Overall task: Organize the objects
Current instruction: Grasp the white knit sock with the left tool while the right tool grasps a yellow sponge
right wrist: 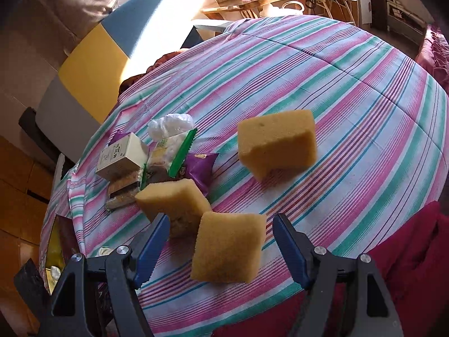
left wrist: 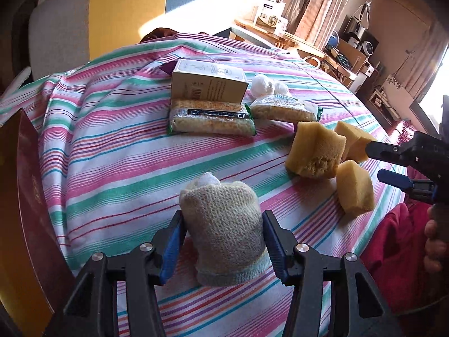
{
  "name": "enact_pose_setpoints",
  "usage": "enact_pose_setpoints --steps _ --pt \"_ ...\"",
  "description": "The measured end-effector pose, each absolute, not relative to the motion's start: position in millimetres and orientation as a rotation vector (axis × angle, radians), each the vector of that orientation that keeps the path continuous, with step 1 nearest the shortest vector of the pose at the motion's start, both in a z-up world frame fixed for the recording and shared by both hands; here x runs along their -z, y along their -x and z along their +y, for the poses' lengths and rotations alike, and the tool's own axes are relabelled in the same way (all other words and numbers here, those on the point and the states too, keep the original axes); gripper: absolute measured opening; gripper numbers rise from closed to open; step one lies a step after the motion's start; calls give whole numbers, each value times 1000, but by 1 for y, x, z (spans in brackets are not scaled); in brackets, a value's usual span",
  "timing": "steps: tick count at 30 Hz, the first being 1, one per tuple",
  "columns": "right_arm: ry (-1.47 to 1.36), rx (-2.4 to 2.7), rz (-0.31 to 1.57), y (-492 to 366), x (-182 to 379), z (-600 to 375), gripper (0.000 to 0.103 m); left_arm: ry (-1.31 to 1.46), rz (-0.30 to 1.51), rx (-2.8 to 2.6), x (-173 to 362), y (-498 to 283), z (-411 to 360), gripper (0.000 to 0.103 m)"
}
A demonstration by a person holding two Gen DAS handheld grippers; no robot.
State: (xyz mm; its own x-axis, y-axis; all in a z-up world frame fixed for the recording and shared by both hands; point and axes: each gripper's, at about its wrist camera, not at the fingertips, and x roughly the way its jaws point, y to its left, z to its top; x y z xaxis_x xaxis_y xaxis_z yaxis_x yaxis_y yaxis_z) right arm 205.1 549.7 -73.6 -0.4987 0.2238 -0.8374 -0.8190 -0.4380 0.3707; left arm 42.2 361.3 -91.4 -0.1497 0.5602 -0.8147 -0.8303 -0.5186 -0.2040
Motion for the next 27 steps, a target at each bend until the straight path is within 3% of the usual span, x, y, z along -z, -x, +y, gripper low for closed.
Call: enact_pose_setpoints --steps 12,13,14,18,27 --pt "1161 -1918 1002 -185 96 546 75 1089 396 -1845 87 -49 349 55" --pt "1189 -1903 984 -183 98 545 71 1087 396 -1846 85 -50 347 55" --pt "1223 -1881 960 -181 101 545 55 1085 396 -1847 84 -51 345 55" --pt "1286 -1877 855 -171 103 537 54 1067 379 -1838 73 -56 334 55" --pt "1310 -1876 829 -172 104 536 55 1029 282 -1911 30 -43 269 55"
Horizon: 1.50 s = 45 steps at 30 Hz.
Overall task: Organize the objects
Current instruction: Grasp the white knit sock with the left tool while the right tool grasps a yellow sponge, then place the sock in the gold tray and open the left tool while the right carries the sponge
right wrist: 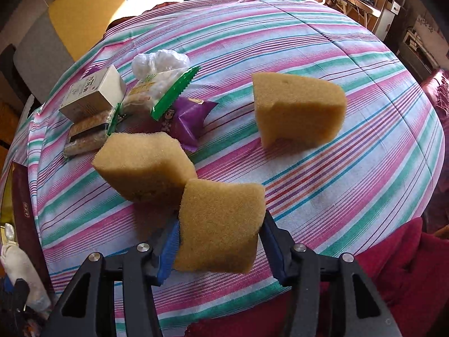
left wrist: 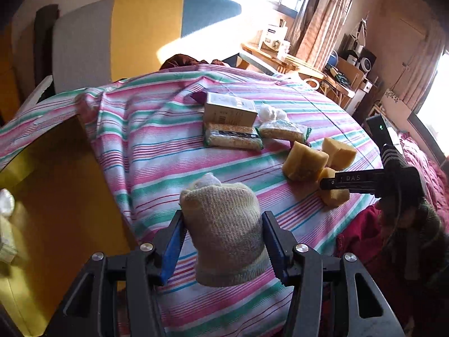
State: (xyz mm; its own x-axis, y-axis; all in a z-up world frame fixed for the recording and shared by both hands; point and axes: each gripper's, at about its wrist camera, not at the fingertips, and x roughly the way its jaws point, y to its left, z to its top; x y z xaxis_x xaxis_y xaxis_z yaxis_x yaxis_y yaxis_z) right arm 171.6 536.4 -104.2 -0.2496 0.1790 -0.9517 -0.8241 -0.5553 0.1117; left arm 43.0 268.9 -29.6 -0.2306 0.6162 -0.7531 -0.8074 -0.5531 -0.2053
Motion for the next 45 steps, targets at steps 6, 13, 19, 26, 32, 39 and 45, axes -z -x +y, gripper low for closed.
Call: enact_pose_setpoints --steps 6,13,19,26,32,39,45 --pt "1307 -1875 821 -172 103 535 55 1101 198 -2093 17 4 184 55" --pt "1305 -1875 804 -172 101 533 55 1299 191 -2276 37 59 94 55" --pt "1301 -1877 803 -173 100 533 55 1463 242 -2279 66 91 74 55" --pt "1266 -1867 801 -176 98 532 55 1500 380 -2339 87 108 78 56" --pt "1122 -1924 791 -184 82 540 55 1416 497 -2421 89 119 87 58" --pt "982 -2050 779 -192 56 526 55 1345 452 -2466 73 111 75 71" --pt "930 -2109 757 -188 47 518 55 1256 340 -2530 51 93 65 76"
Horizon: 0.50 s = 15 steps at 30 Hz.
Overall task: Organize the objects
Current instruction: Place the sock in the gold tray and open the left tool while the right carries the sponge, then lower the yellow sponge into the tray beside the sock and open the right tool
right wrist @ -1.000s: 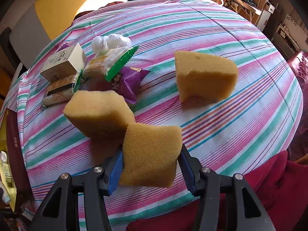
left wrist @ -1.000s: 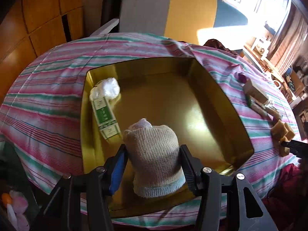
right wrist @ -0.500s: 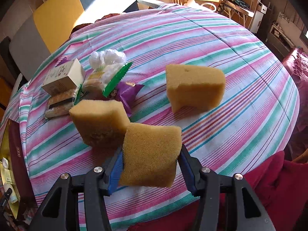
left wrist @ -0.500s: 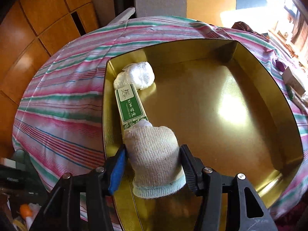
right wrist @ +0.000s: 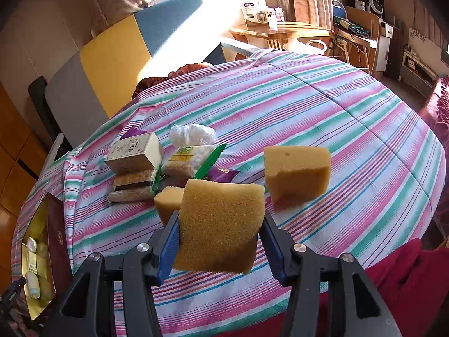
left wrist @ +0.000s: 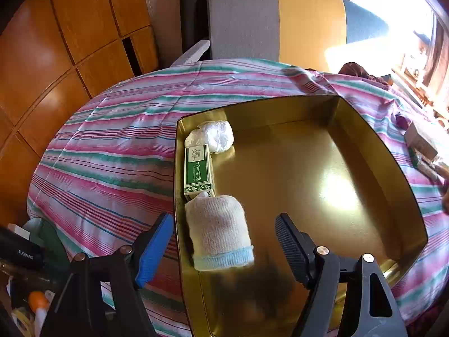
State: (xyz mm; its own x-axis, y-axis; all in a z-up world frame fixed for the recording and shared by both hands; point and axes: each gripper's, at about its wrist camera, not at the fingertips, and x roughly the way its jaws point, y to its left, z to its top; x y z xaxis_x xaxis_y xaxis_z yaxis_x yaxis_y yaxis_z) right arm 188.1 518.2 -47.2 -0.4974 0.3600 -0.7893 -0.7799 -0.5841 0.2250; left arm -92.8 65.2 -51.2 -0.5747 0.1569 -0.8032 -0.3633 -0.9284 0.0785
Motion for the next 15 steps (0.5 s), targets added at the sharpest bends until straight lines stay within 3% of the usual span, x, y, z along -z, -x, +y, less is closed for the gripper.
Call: enact_pose_setpoints --steps 15 --pt "997 -2473 632 -111 0 428 55 1131 185 -2593 23 57 42 79"
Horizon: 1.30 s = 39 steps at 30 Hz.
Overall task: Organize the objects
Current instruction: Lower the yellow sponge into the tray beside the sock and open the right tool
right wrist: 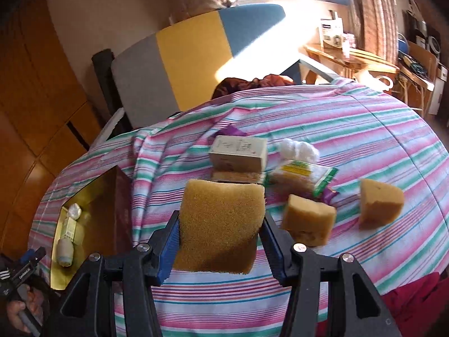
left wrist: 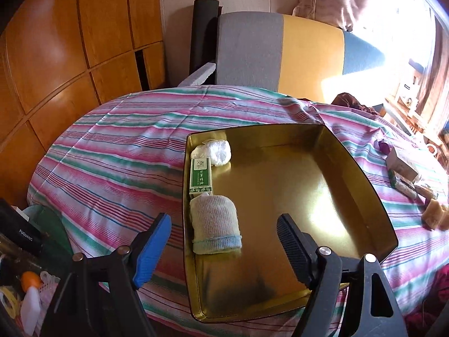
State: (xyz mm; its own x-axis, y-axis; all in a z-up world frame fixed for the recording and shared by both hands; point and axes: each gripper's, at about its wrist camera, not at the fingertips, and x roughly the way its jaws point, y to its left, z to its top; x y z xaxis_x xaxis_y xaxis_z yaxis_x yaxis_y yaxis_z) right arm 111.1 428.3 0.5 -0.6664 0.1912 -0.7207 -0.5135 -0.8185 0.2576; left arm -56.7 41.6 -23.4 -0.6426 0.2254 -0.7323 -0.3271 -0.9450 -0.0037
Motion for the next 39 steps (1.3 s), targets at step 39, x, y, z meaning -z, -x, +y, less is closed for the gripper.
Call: enact_pose_setpoints --steps 39 --pt "1849 -2965 478 71 83 128 77 1244 -167 -2777 36 60 -80 85"
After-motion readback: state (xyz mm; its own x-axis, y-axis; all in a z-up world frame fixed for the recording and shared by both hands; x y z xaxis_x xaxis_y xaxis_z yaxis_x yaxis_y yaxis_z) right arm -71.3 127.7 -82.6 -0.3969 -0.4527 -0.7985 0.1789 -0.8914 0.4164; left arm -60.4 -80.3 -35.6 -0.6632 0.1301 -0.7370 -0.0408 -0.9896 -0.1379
